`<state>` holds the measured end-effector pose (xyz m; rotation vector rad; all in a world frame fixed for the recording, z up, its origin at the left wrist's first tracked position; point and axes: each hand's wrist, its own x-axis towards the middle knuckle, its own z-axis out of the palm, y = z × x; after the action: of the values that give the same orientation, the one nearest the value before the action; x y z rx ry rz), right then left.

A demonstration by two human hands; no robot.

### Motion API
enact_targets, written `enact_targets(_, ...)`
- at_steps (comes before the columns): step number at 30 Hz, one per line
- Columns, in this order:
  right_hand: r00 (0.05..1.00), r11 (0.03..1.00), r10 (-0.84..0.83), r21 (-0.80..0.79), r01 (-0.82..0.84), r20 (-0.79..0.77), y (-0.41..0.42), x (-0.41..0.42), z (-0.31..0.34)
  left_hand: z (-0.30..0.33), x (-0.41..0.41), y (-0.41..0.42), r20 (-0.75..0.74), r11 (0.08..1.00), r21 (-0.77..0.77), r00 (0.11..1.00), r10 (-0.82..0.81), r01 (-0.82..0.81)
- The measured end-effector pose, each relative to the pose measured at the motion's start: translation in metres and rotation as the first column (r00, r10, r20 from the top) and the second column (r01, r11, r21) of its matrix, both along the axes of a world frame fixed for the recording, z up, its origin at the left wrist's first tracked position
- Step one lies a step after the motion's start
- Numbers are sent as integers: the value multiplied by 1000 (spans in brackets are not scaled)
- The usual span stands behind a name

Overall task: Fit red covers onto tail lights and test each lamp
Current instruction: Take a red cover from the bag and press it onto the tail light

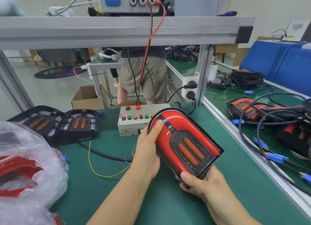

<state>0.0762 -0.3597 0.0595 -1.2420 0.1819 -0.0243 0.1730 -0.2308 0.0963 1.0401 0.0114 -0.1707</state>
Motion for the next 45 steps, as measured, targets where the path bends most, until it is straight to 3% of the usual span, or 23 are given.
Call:
enact_targets(2,1000,999,16,33,-15,-4,-2,0,2,0,-5,-3,37,997,-63,999,-33,35)
enact_targets(10,1000,1000,-8,30,8,-4,3,-6,-6,-2,-8,-15,24,994,14,994,110,-110)
enact_targets(16,1000,1000,-6,-18,6,-7,-3,-4,-8,-4,-10,-14,63,999,8,998,31,-31)
enact_targets(22,999,987,40,-152,-44,-27,-35,-5,9,12,-3,-6,-103,990,-144,994,-19,4)
enact_targets(24,1000,987,18,-158,-13,25,-50,-3,18,16,-4,-5,-82,992,-118,995,-59,49)
enact_targets(29,964,960,250,-152,-235,89,-44,3,38,25,-11,-15,50,991,16,990,-132,132)
enact_targets(37,968,967,241,-102,-234,64,-36,0,33,34,-5,-12,-27,969,212,992,-121,124)
enact_targets(41,972,972,229,-69,-225,49,-33,-1,33,32,-5,-14,-24,969,212,992,-127,129)
enact_targets(45,993,992,103,-84,-98,55,-29,3,37,30,-9,-7,26,950,183,965,-261,252)
